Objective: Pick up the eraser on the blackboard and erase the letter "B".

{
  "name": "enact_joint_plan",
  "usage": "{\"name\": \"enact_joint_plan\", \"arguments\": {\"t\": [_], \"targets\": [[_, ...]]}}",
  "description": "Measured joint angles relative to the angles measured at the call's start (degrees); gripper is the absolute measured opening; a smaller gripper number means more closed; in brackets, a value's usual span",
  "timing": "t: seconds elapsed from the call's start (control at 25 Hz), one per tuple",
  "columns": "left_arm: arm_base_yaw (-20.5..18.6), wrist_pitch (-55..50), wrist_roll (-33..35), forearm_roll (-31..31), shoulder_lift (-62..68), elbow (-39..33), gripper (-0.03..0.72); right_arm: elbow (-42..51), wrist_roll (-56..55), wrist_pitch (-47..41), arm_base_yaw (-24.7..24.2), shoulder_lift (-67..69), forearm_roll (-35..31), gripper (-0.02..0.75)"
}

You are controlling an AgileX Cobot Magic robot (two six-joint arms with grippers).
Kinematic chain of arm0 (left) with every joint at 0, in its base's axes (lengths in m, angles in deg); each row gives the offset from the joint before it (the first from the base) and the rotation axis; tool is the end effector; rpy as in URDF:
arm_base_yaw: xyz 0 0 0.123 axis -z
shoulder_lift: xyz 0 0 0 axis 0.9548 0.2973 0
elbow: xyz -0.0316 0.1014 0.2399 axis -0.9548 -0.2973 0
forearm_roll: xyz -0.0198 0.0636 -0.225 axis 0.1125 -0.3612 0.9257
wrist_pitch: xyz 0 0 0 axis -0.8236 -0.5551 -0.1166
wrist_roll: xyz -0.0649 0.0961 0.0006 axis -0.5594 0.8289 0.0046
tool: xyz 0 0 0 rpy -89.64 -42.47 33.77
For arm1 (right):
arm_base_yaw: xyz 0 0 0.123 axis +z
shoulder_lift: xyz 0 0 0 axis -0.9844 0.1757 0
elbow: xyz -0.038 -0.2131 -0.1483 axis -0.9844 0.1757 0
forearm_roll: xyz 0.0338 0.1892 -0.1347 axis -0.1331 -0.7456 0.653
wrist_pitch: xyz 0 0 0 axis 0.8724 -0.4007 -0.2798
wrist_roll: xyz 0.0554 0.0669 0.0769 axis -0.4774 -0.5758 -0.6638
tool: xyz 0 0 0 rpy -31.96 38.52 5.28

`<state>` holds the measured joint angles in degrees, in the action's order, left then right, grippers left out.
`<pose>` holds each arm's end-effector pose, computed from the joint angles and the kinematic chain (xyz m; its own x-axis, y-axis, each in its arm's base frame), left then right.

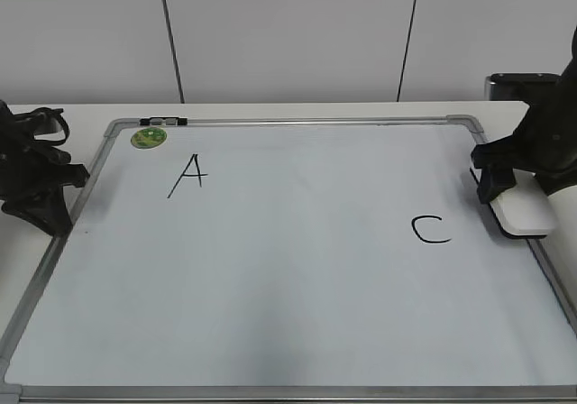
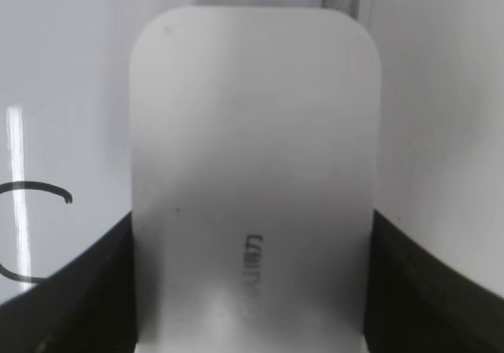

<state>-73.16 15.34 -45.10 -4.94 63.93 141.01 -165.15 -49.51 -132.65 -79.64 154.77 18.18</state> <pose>0.3771 -0.0181 0.0946 -0.9992 0.0150 -0.0371 0.0214 0.9834 -0.1804 0.3730 0.0066 0.1389 -0.9690 -0.0678 -0.2376 -0.0765 0.9967 0.0275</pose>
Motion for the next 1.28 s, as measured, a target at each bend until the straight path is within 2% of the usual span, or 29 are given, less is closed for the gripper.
{"name": "enact_joint_plan", "arguments": {"t": [0.76, 1.04, 1.28], "targets": [[0.0, 0.0, 0.0, 0.0, 0.0, 0.0, 0.011, 0.0, 0.0, 1.2, 0.0, 2.8, -1.5, 0.547], [0.0, 0.0, 0.0, 0.0, 0.0, 0.0, 0.011, 0.0, 0.0, 1.2, 0.0, 2.8, -2.0, 0.596], [0.0, 0.0, 0.0, 0.0, 0.0, 0.0, 0.013, -0.4, 0.0, 0.1, 0.0, 2.8, -2.4, 0.599]]}}
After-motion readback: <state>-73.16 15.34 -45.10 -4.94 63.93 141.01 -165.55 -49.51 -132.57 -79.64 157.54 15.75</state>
